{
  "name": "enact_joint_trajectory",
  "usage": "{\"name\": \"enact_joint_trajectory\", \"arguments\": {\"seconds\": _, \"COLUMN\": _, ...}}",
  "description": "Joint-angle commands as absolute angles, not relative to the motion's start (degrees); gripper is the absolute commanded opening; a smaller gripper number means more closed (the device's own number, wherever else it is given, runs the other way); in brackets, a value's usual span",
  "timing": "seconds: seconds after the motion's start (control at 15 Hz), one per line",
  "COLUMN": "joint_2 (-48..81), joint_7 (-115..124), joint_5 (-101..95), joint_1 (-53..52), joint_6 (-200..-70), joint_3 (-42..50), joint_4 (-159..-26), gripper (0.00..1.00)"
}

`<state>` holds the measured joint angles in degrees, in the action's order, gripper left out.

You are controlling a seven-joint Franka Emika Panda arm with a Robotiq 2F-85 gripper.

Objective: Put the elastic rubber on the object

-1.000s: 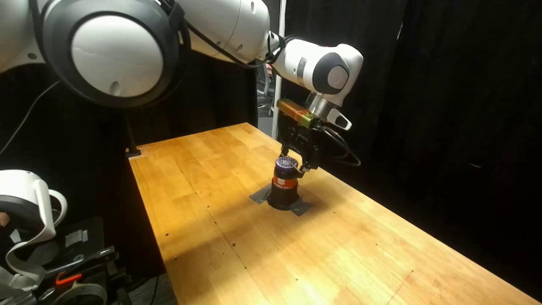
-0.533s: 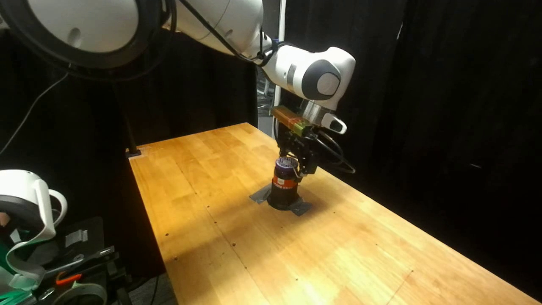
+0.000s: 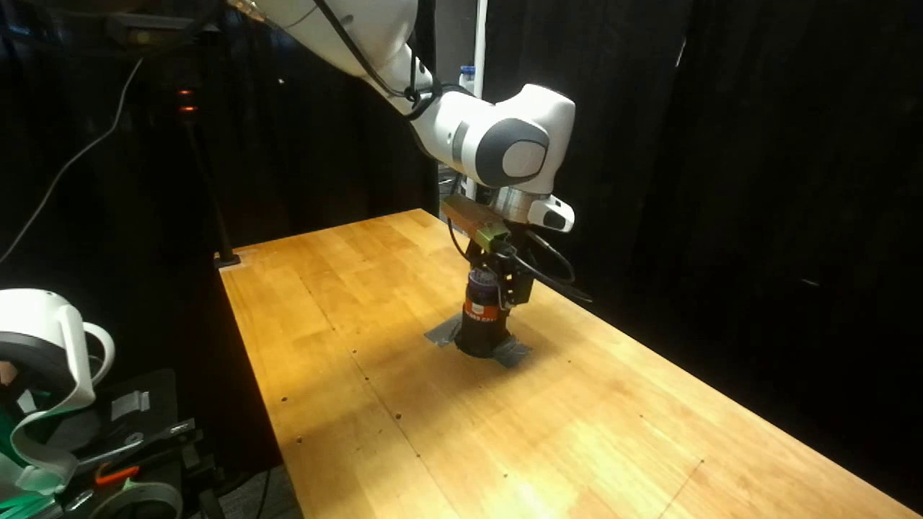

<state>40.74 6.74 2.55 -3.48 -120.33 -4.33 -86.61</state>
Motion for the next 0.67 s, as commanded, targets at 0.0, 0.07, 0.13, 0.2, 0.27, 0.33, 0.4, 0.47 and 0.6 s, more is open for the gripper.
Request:
{"name": "enact_joint_trajectory", "arguments": {"seconds": 0.0, "joint_2": 32.1, "joint_7": 4.5, "joint_5": 3.3, "joint_1": -3.2, "joint_6": -127.0, "joint_3": -4.0, "joint_4": -100.2, "gripper": 1.00}}
{"name": "enact_joint_trajectory", "arguments": {"seconds": 0.07, "joint_2": 30.7, "joint_7": 4.3, "joint_5": 3.4, "joint_1": -3.1, "joint_6": -128.3, "joint_3": -4.1, "joint_4": -102.3, "gripper": 1.00}}
{"name": "enact_joint_trajectory", "arguments": {"seconds": 0.13, "joint_2": 29.5, "joint_7": 3.9, "joint_5": 3.5, "joint_1": -3.0, "joint_6": -129.7, "joint_3": -4.2, "joint_4": -104.2, "gripper": 1.00}}
{"name": "enact_joint_trajectory", "arguments": {"seconds": 0.2, "joint_2": 28.3, "joint_7": 3.8, "joint_5": 3.5, "joint_1": -3.1, "joint_6": -131.0, "joint_3": -4.3, "joint_4": -106.0, "gripper": 1.00}}
{"name": "enact_joint_trajectory", "arguments": {"seconds": 0.27, "joint_2": 27.3, "joint_7": 3.5, "joint_5": 3.5, "joint_1": -3.1, "joint_6": -132.1, "joint_3": -4.3, "joint_4": -107.7, "gripper": 1.00}}
{"name": "enact_joint_trajectory", "arguments": {"seconds": 0.33, "joint_2": 26.4, "joint_7": 3.3, "joint_5": 3.4, "joint_1": -3.2, "joint_6": -133.0, "joint_3": -4.3, "joint_4": -109.3, "gripper": 1.00}}
{"name": "enact_joint_trajectory", "arguments": {"seconds": 0.4, "joint_2": 25.5, "joint_7": 3.2, "joint_5": 3.5, "joint_1": -3.2, "joint_6": -134.1, "joint_3": -4.3, "joint_4": -110.7, "gripper": 1.00}}
{"name": "enact_joint_trajectory", "arguments": {"seconds": 0.47, "joint_2": 24.8, "joint_7": 3.1, "joint_5": 3.3, "joint_1": -3.3, "joint_6": -135.5, "joint_3": -4.3, "joint_4": -112.2, "gripper": 1.00}}
{"name": "enact_joint_trajectory", "arguments": {"seconds": 0.6, "joint_2": 23.6, "joint_7": 3.3, "joint_5": 3.0, "joint_1": -3.5, "joint_6": -139.4, "joint_3": -4.1, "joint_4": -114.4, "gripper": 0.74}}
